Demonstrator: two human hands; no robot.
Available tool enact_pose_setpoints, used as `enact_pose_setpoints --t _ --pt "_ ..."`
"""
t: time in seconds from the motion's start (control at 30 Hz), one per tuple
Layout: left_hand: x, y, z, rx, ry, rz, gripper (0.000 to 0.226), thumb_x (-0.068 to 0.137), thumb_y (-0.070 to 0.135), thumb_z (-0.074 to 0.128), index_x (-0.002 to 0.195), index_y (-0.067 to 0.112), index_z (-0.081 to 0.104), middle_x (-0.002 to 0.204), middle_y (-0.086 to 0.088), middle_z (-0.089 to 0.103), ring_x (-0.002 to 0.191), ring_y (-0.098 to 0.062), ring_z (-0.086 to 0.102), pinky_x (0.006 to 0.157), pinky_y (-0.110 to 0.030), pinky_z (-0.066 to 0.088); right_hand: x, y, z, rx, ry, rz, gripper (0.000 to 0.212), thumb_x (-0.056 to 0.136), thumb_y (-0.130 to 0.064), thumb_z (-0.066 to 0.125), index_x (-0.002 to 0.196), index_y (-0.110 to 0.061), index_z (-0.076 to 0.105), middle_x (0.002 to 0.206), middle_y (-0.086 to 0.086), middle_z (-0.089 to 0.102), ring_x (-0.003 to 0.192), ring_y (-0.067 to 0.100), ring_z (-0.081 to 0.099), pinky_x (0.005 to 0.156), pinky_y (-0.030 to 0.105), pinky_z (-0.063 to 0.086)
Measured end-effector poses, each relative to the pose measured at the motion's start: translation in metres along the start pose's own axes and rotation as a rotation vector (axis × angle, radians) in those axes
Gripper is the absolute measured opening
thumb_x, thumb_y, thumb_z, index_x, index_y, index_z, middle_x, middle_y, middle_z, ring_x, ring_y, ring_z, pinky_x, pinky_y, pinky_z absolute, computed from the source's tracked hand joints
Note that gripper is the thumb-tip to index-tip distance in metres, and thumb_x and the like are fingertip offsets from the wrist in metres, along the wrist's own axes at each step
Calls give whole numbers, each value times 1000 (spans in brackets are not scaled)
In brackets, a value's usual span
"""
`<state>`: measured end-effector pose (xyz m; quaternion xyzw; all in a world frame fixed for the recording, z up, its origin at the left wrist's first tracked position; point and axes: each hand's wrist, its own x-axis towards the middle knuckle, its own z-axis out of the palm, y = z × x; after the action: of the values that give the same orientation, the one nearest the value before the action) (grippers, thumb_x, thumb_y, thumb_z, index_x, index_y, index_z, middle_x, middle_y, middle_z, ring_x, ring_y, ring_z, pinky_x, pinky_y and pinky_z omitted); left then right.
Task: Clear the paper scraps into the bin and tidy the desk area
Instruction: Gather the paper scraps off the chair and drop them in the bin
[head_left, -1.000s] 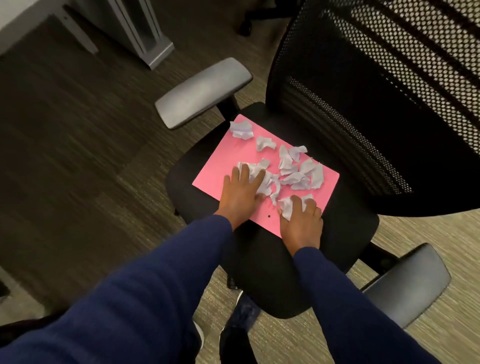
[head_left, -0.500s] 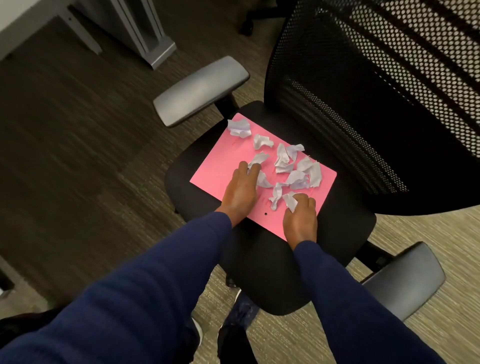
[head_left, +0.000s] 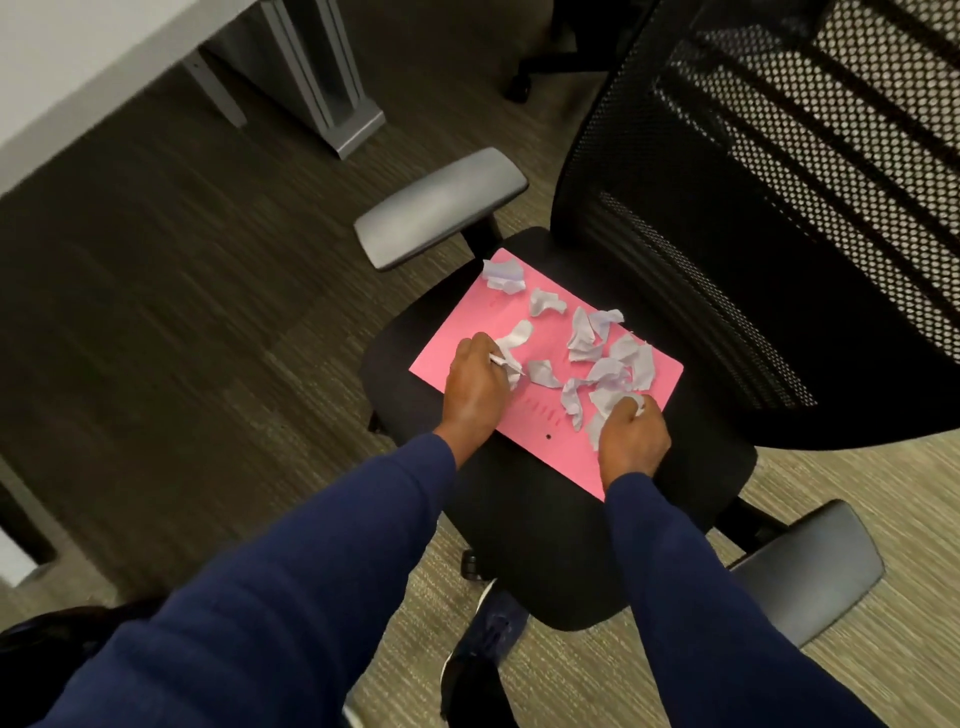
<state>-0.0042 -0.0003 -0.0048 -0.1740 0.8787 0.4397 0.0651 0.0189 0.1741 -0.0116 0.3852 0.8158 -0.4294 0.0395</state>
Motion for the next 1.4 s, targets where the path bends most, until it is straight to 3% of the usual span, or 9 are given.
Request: enact_pose_setpoints --t 0.13,0.23,0.47,0.6,0.77,0.97,1.1,1.23,1.4 --pt "1 -6 -25 -115 28 -62 16 92 1 42 83 12 50 86 -5 55 79 -22 53 65 -25 34 -23 -21 12 62 -10 -24 31 103 -20 38 107 -4 64 99 11 61 97 30 60 84 38 48" --pt "-3 -13 -49 -191 67 -77 16 92 3 42 80 11 49 75 1 50 68 -19 45 59 -27 25 -46 -38 31 138 -25 -31 25 101 -19 38 93 -11 60 95 7 59 94 29 58 83 36 46" --pt "-37 -93 -138 -414 158 -132 10 79 17 39 69 18 42 67 5 45 62 -13 41 54 -31 38 -147 -61 121 201 -184 -70 24 78 -32 37 66 -22 56 77 1 61 80 28 57 82 44 51" --pt "-62 -150 -199 -486 222 -191 11 79 23 41 72 15 42 65 8 44 54 -2 40 49 -19 30 -211 -66 175 229 -290 -35 25 92 -14 43 84 -14 66 93 9 68 85 27 64 68 22 52" --pt "-103 -235 -272 -505 393 -341 37 93 35 66 74 10 47 62 7 48 49 1 45 47 -13 35 -306 -50 249 139 -514 -72 24 81 -30 43 78 -25 66 96 9 75 93 31 70 87 48 58" --pt "-162 -359 -337 -433 538 -601 27 89 19 66 72 4 52 67 -3 60 58 -11 51 51 -25 39 -434 -27 325 -22 -756 -153 25 88 -19 45 73 -23 64 86 5 74 86 28 70 80 44 58" --pt "-216 -438 -367 -358 617 -771 35 86 10 64 58 11 43 61 -5 52 62 -20 50 61 -31 38 -512 6 371 -160 -908 -200 31 90 -26 45 89 -14 73 93 7 76 89 25 71 84 40 58" --pt "-263 -502 -379 -347 724 -863 7 89 5 60 84 2 58 78 -13 62 76 -25 57 67 -29 40 -565 44 406 -331 -1003 -256 35 99 -25 47 100 0 72 101 20 73 96 36 68 88 45 55" --pt "-310 -571 -376 -513 877 -1013 9 93 10 59 99 16 56 96 -9 62 90 -23 58 82 -33 48 -614 95 439 -440 -1162 -348 25 102 -16 44 111 -10 67 113 14 69 106 34 64 91 35 50"
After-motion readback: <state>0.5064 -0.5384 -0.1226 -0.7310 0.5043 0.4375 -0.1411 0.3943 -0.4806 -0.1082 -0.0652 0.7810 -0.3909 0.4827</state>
